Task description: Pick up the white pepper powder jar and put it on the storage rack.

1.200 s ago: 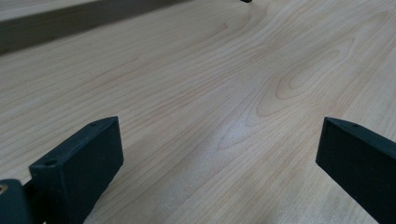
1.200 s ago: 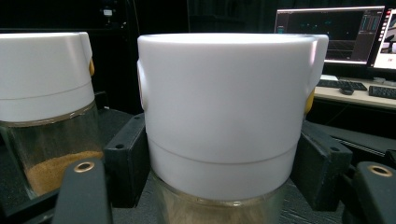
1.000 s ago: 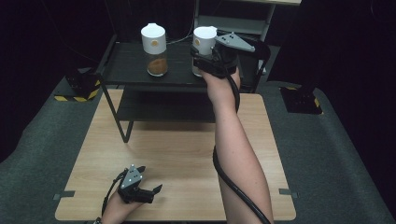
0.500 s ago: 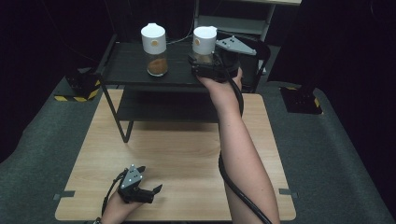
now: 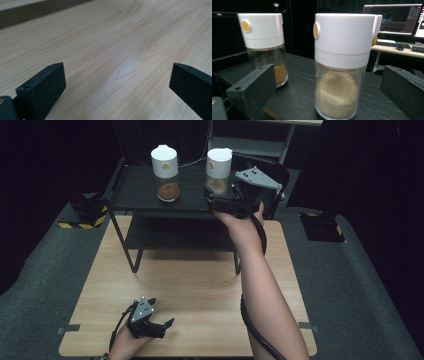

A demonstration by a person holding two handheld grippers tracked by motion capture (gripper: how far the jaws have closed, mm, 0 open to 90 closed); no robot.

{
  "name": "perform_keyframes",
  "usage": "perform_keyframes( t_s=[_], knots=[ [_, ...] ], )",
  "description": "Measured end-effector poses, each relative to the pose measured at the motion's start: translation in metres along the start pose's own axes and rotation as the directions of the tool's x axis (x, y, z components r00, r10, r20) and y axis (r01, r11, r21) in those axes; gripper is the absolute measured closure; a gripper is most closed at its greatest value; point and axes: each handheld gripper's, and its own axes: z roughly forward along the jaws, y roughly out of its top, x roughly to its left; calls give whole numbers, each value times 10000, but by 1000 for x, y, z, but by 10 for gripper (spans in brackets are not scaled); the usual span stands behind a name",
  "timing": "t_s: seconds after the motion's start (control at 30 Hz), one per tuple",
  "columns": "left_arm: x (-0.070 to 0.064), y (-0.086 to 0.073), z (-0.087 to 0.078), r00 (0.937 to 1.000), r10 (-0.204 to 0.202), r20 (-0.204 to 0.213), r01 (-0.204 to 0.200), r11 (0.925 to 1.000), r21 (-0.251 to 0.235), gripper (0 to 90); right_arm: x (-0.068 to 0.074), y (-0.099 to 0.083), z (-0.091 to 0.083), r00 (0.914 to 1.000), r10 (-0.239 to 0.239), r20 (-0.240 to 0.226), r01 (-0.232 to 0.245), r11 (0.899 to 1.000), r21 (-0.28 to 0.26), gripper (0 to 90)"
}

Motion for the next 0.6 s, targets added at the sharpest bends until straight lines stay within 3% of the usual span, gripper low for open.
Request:
perform_keyframes(
  t_s=[0.4,0.6],
  knots=[
    [0,0,0,10000,4,48,-4,10000,28,10,6,-21,-22,9995,-62,-324,57,9999,-129,0],
    [-1,1,0,10000,62,19,-62,10000,30,10,11,-37,-37,9976,-384,-583,374,9991,-193,0]
  ],
)
